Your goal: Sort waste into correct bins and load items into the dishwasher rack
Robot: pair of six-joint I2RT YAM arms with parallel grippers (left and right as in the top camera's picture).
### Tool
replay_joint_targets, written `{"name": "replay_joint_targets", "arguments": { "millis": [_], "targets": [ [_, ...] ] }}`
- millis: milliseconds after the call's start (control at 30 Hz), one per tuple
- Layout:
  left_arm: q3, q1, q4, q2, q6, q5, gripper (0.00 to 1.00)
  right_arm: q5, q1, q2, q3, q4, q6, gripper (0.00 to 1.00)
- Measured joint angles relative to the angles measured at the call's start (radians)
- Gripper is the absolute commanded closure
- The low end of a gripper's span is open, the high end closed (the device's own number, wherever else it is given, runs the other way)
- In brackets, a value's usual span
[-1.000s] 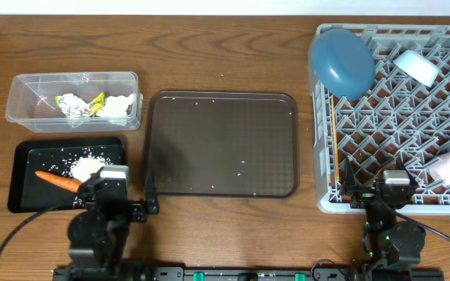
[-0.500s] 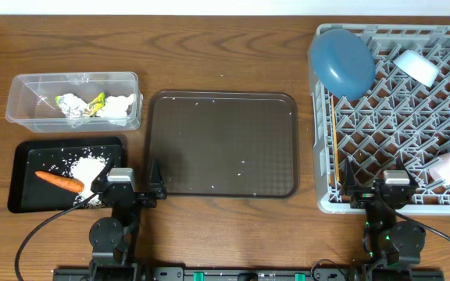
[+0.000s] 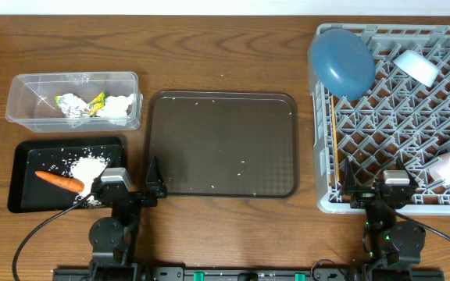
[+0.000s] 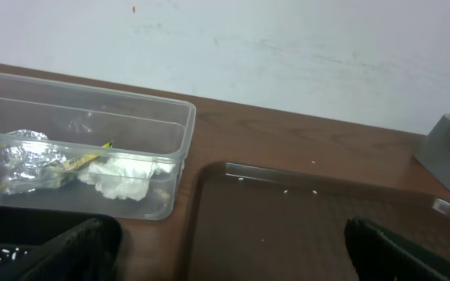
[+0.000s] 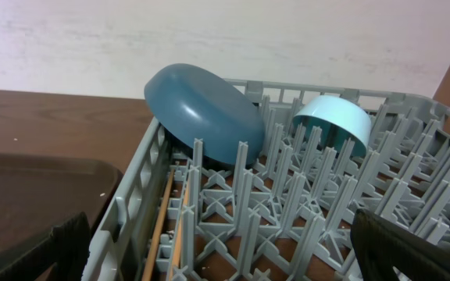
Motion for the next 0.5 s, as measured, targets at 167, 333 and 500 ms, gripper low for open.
{"name": "replay_joint_targets", "arguments": {
  "millis": [167, 333, 500],
  "targets": [
    [0.0, 0.0, 0.0, 0.0, -0.002, 0.0, 0.02, 0.0, 0.0, 0.0, 0.0, 0.0, 0.0, 0.01],
    [0.0, 0.0, 0.0, 0.0, -0.002, 0.0, 0.02, 0.0, 0.0, 0.0, 0.0, 0.0, 0.0, 0.01],
    [0.0, 0.0, 0.0, 0.0, -0.002, 0.0, 0.02, 0.0, 0.0, 0.0, 0.0, 0.0, 0.0, 0.01]
  ]
}}
